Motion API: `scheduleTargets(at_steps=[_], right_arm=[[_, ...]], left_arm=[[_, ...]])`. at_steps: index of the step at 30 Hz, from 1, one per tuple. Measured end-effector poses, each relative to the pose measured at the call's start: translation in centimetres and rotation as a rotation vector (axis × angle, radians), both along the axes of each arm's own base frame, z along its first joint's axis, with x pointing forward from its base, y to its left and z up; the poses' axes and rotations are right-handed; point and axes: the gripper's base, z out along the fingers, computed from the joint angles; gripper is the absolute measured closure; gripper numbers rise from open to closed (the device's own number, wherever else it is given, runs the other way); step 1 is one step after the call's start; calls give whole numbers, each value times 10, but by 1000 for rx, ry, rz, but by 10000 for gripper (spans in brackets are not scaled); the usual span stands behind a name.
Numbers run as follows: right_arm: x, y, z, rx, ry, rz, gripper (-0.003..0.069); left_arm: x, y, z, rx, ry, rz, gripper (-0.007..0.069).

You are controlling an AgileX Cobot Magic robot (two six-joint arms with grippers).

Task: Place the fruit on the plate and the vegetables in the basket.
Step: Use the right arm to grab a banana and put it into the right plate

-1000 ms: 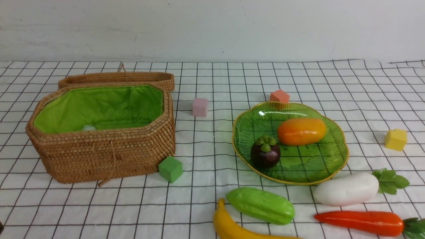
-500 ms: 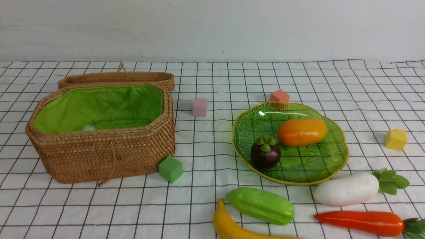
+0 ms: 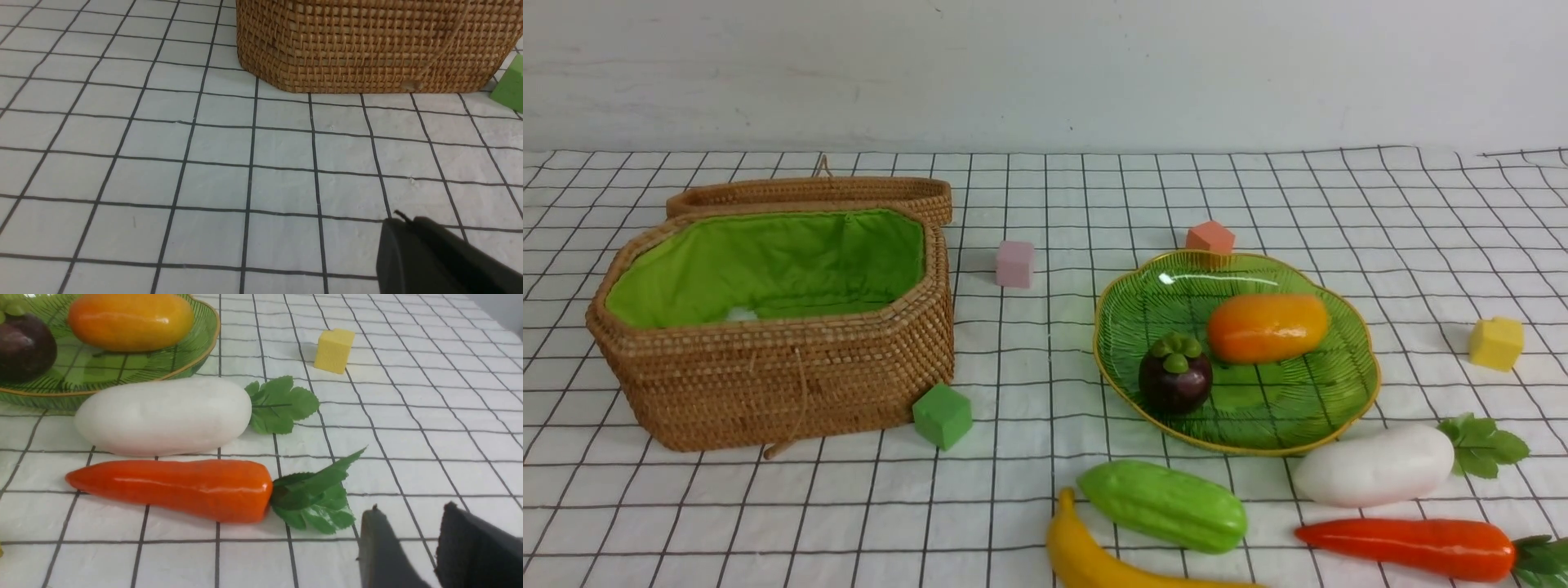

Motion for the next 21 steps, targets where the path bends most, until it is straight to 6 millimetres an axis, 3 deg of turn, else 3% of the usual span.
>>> scheduleTargets(at_steps=[9,15,18,21], right_arm=[[1,11,43,78,-492,125,421],[-16,20,77,163,-890,259,421],[-21,20,90,272,-941,291,421],[-36,17,134,437,-1001,319,421]], left_arm=[[0,0,0,0,0,0,615],[0,0,0,0,0,0,603],[0,0,0,0,0,0,601],[0,0,0,0,0,0,598]])
